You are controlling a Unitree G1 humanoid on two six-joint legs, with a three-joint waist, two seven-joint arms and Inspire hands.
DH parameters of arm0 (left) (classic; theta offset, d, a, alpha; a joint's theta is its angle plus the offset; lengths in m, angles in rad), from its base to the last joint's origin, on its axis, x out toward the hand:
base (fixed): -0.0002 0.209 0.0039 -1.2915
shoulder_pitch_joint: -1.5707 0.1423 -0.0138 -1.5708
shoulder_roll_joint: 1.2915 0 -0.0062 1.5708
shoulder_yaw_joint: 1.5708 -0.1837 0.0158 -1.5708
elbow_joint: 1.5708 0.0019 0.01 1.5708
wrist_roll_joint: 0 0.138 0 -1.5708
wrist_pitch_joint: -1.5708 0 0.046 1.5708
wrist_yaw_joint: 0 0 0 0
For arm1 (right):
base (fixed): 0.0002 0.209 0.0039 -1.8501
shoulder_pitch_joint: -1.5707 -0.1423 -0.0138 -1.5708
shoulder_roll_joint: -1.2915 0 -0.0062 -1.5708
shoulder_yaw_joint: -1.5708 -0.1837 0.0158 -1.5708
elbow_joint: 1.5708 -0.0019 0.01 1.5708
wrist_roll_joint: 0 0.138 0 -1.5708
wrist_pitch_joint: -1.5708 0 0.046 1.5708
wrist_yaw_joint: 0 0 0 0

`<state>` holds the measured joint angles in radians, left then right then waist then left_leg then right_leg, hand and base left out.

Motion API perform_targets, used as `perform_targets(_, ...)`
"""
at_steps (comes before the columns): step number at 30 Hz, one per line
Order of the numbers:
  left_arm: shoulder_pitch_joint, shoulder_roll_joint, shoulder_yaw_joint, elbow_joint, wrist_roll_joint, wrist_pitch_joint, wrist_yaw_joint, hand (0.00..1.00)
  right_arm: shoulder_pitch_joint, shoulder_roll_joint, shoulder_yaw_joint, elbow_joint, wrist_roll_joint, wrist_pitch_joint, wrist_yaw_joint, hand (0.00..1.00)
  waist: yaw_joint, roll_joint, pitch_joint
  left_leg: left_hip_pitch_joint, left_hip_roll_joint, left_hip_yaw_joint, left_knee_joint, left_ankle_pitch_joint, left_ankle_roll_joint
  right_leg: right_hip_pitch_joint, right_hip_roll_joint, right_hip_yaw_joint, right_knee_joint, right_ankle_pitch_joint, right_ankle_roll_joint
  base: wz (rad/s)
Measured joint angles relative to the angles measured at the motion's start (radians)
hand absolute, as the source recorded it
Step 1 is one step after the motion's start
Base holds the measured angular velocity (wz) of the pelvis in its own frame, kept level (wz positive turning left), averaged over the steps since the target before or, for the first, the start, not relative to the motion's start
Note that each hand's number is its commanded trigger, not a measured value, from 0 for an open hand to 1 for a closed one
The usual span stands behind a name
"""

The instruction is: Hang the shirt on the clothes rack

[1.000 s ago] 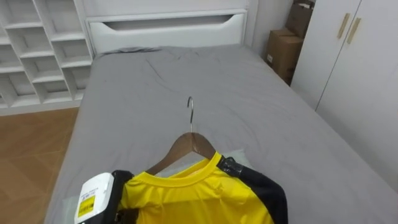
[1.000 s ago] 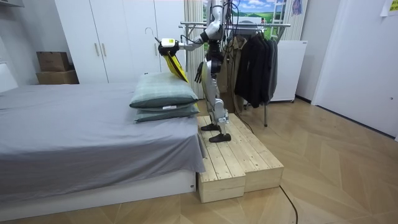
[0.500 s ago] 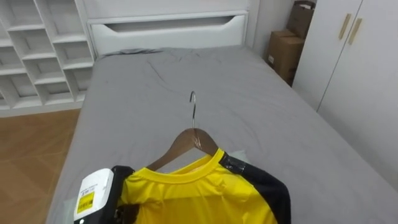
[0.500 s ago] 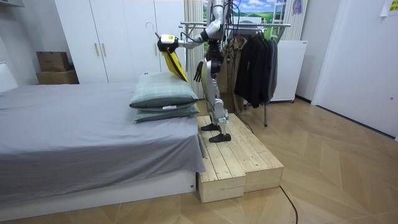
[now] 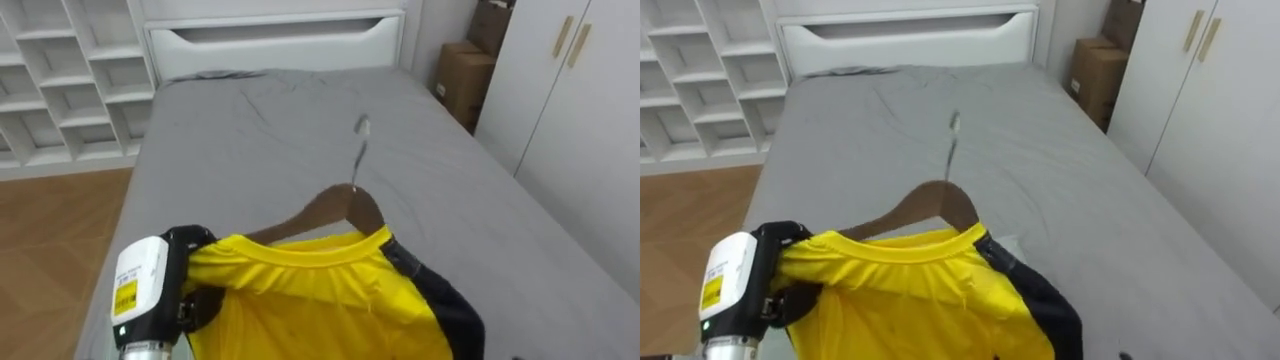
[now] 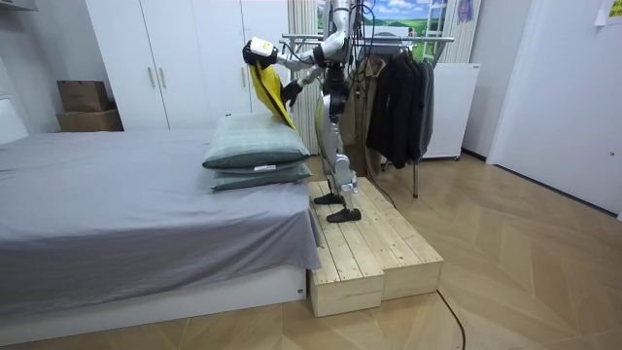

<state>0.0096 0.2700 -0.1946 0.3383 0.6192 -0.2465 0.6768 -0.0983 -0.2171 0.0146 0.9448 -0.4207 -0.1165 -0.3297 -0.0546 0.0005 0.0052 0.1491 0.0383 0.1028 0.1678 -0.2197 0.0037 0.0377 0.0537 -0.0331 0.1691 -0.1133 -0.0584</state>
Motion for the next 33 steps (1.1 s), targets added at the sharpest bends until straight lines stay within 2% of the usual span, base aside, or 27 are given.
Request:
perform_targets(5,-0.004,-0.005,0.024,-0.008,0.003,0.002,-0.025,1.0,-0.001,-0.006,0.0,-0.114,-0.084,-0.024,-0.073,0.0,0.01,-0.009,-0.0014,-0.015,0.001,0.0,0.0,0.0,0.0,-0.006,0.0,-0.003,-0.002,0.0,0.0,0.01)
perform_targets(12,-0.004,-0.006,0.045,-0.043,0.006,0.006,-0.07,1.0,0.001,-0.017,0.001,-0.245,-0.14,-0.028,-0.126,0.0,0.026,-0.01,-0.0011,-0.016,0.001,-0.005,-0.002,0.0,0.0,-0.01,0.0,-0.001,0.002,0.001,-0.001,0.0)
perform_targets(18,-0.004,-0.006,0.047,-0.078,0.004,0.006,-0.077,1.0,0.001,-0.021,0.001,-0.402,-0.139,-0.053,-0.162,0.0,0.034,-0.015,-0.0009,-0.003,0.003,-0.005,-0.004,0.0,0.0,0.004,0.0,-0.003,0.001,0.001,-0.001,0.0)
perform_targets(21,-0.004,-0.006,0.058,-0.078,0.004,0.006,-0.096,1.0,0.001,-0.021,0.001,-0.419,-0.138,-0.072,-0.172,0.0,0.036,-0.017,-0.0009,-0.003,0.002,-0.005,-0.005,0.0,0.0,0.004,-0.001,-0.004,0.001,0.001,-0.001,0.0)
perform_targets(29,-0.004,-0.006,0.061,-0.078,0.002,0.017,-0.101,1.0,0.001,-0.021,0.007,-0.457,-0.122,-0.068,-0.171,0.0,0.035,-0.012,0.0,-0.005,0.002,0.001,-0.004,0.0,0.0,0.002,-0.001,0.0,-0.001,0.001,-0.001,0.0)
perform_targets(33,-0.004,-0.006,0.06,-0.078,0.001,0.024,-0.101,1.0,0.005,-0.021,0.035,-0.473,-0.026,-0.068,-0.17,0.0,0.032,-0.01,-0.0005,-0.009,0.002,0.0,-0.003,0.0,0.0,0.001,0.0,-0.002,-0.003,0.001,-0.001,0.0)
